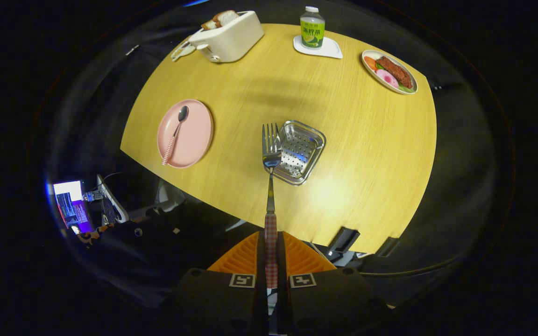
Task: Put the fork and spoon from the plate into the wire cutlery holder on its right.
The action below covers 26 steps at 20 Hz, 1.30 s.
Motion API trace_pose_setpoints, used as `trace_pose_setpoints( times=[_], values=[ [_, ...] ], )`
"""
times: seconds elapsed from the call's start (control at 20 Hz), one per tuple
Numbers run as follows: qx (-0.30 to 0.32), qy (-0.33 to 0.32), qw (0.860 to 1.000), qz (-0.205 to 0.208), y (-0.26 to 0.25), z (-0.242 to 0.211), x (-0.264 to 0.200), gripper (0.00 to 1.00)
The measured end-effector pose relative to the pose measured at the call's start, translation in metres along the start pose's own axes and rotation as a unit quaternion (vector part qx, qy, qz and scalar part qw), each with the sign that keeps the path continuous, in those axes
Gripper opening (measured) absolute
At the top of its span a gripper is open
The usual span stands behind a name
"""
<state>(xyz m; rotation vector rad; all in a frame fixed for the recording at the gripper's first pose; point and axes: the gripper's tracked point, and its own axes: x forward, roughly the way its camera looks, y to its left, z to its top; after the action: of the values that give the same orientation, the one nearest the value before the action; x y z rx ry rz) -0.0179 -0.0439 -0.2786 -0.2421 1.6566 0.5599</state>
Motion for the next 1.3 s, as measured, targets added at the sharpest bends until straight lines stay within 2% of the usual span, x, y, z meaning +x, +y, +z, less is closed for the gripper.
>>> trace_pose_setpoints(
  times=[0.25, 0.6, 0.85, 1.05, 1.2, 1.3],
  values=[
    [0.014, 0.098, 0.995, -0.008, -0.019, 0.005, 0.025, 0.12],
    [0.028, 0.169, 0.985, -0.019, -0.022, 0.026, 0.044, 0.12],
    [0.035, 0.194, 0.98, -0.02, -0.017, 0.041, 0.057, 0.12],
    [0.043, 0.189, 0.981, -0.023, -0.019, 0.057, 0.066, 0.14],
    [0.037, 0.18, 0.983, -0.025, -0.02, 0.062, 0.065, 0.18],
    [0.03, 0.162, 0.986, -0.028, -0.021, 0.065, 0.064, 0.3]
  ],
)
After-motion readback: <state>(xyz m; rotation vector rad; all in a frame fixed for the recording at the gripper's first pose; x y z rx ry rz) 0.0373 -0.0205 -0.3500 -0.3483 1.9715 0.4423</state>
